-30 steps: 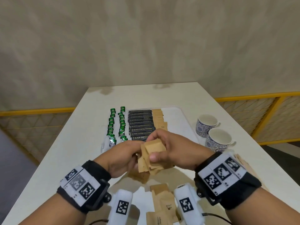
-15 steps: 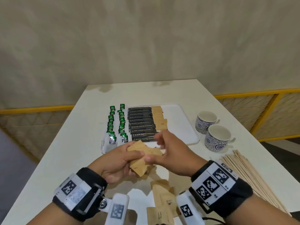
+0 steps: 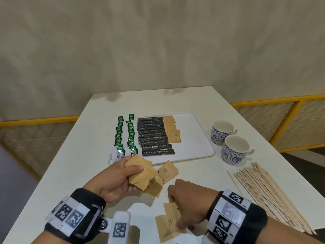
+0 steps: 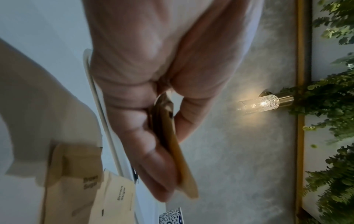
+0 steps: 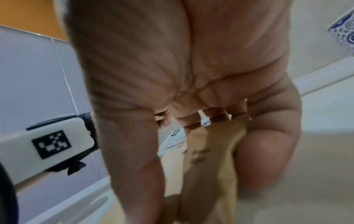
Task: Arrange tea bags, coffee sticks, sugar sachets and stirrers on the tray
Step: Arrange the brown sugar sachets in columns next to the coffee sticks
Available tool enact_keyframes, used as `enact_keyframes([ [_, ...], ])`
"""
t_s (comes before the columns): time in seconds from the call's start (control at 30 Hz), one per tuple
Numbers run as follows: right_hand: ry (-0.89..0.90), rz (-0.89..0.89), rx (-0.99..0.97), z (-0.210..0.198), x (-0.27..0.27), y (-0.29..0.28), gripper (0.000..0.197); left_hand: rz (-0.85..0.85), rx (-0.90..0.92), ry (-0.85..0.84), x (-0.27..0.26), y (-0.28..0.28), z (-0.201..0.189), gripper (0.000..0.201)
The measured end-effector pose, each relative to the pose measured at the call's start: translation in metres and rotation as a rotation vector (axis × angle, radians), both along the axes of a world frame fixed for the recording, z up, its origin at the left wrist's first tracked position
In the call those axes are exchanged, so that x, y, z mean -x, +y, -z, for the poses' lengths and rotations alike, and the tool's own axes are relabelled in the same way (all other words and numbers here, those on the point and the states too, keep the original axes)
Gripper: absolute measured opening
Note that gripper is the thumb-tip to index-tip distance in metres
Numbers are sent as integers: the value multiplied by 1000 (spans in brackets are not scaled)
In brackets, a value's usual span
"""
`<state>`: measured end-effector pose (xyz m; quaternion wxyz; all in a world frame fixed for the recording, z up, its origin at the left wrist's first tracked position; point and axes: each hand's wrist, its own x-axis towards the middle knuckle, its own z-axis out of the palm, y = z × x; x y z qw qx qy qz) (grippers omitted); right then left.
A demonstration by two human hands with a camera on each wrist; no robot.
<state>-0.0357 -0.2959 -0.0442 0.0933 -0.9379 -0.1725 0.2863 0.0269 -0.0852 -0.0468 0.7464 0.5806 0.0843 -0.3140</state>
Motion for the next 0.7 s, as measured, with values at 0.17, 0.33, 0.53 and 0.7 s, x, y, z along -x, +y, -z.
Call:
enact_keyframes([
  [0.17, -5, 15, -46, 1, -5, 0, 43, 7, -4, 70, -1, 6, 2, 38],
  [0.33, 139, 126, -174, 0, -14, -5, 30, 51, -47, 109, 0, 14, 3, 35],
  [0.53, 309, 314, -562, -25, -31, -20, 32, 61, -86, 35, 4, 15, 8, 32],
  [0.7, 236, 330, -651, -44, -47, -1, 30, 150, 94, 88, 9, 1, -6, 26],
])
